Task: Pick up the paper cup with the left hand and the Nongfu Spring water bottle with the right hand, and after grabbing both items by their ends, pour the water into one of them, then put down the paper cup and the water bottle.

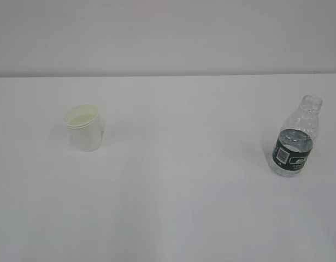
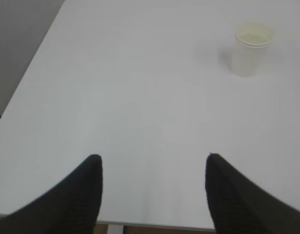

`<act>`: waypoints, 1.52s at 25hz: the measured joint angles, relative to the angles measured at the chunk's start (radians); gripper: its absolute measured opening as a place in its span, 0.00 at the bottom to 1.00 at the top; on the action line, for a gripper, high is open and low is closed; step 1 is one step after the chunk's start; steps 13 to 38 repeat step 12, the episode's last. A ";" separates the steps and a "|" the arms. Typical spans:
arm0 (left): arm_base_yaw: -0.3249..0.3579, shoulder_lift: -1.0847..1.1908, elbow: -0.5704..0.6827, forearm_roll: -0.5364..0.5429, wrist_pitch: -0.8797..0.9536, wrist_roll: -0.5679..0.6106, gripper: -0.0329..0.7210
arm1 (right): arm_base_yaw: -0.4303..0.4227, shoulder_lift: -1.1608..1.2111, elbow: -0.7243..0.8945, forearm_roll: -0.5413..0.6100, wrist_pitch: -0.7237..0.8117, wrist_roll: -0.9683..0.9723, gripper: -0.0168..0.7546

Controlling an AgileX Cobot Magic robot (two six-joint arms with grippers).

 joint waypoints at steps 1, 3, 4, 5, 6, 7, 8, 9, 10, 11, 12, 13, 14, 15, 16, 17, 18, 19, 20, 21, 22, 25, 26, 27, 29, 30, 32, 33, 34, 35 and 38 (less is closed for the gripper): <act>0.009 0.000 0.000 0.000 0.000 0.000 0.67 | -0.002 0.000 0.000 0.000 0.000 0.000 0.75; 0.018 0.000 0.000 0.000 0.000 0.000 0.67 | -0.002 0.000 0.000 0.000 0.000 0.000 0.75; 0.021 0.000 0.000 0.000 0.000 0.000 0.67 | -0.002 0.000 0.000 0.000 0.000 0.000 0.75; 0.025 0.000 0.000 0.000 0.000 0.000 0.67 | -0.002 0.000 0.000 0.000 0.000 0.000 0.75; 0.027 0.000 0.000 0.000 0.000 0.000 0.67 | -0.002 0.000 0.000 0.000 0.000 0.002 0.75; 0.031 0.000 0.000 0.000 0.000 0.000 0.67 | -0.002 0.000 0.000 0.000 -0.002 0.002 0.75; 0.031 0.000 0.000 0.000 0.000 0.000 0.67 | -0.002 0.000 0.000 0.000 -0.002 0.002 0.75; 0.031 0.000 0.000 0.000 0.000 0.000 0.67 | -0.002 0.000 0.000 0.000 -0.002 0.002 0.74; 0.031 0.000 0.000 0.000 0.000 0.000 0.67 | -0.002 0.000 0.000 0.000 -0.002 0.002 0.74; 0.031 0.000 0.000 0.000 0.000 0.000 0.67 | -0.002 0.000 0.000 0.000 -0.002 0.002 0.74; 0.031 0.000 0.000 0.000 0.000 0.000 0.67 | -0.002 0.000 0.000 0.000 -0.002 0.002 0.74; 0.031 0.000 0.000 0.000 0.000 0.000 0.67 | -0.002 0.000 0.000 0.000 -0.002 0.002 0.74; 0.031 0.000 0.000 0.000 0.000 0.000 0.67 | -0.002 0.000 0.000 0.000 -0.002 0.002 0.74; 0.031 0.000 0.000 0.000 0.000 0.000 0.67 | -0.002 0.000 0.000 0.000 -0.002 0.002 0.74; 0.031 0.000 0.000 0.000 0.000 0.000 0.67 | -0.002 0.000 0.000 0.000 -0.002 0.002 0.74; 0.031 0.000 0.000 0.000 0.000 0.000 0.67 | -0.002 0.000 0.000 0.000 -0.002 0.002 0.74; 0.031 0.000 0.000 0.000 0.000 0.000 0.67 | -0.002 0.000 0.000 0.000 -0.002 0.002 0.74; 0.031 0.000 0.000 0.000 0.000 0.000 0.67 | -0.002 0.000 0.000 0.000 -0.002 0.002 0.74; 0.031 0.000 0.000 0.000 0.000 0.000 0.67 | -0.002 0.000 0.000 0.000 -0.002 0.002 0.74; 0.031 0.000 0.000 0.000 0.000 0.000 0.67 | -0.002 0.000 0.000 0.000 -0.002 0.002 0.74; 0.031 0.000 0.000 0.000 0.000 0.000 0.67 | -0.002 0.000 0.000 0.000 -0.002 0.002 0.74; 0.031 0.000 0.000 0.000 0.000 0.000 0.67 | -0.002 0.000 0.000 0.000 -0.002 0.002 0.74; 0.031 0.000 0.000 0.000 0.000 0.000 0.67 | -0.002 0.000 0.000 0.000 -0.002 0.002 0.74; 0.031 0.000 0.000 0.000 0.000 0.000 0.67 | -0.002 0.000 0.000 0.000 -0.002 0.002 0.74; 0.031 0.000 0.000 0.000 0.000 0.000 0.67 | -0.002 0.000 0.000 0.000 -0.002 0.002 0.74; 0.031 0.000 0.000 0.000 0.000 0.000 0.67 | -0.002 0.000 0.000 0.000 -0.002 0.002 0.74; 0.031 0.000 0.000 0.000 0.000 0.000 0.67 | -0.002 0.000 0.000 0.000 -0.002 0.002 0.74; 0.031 0.000 0.000 0.000 0.000 0.000 0.67 | -0.002 0.000 0.000 0.000 -0.002 0.002 0.74; 0.031 0.000 0.000 0.000 0.000 0.000 0.67 | -0.002 0.000 0.000 0.000 -0.002 0.002 0.74; 0.031 0.000 0.000 0.000 0.000 0.000 0.67 | -0.002 0.000 0.000 0.000 -0.002 0.002 0.74; 0.031 0.000 0.000 0.000 0.000 0.000 0.67 | -0.002 0.000 0.000 0.000 -0.002 0.002 0.74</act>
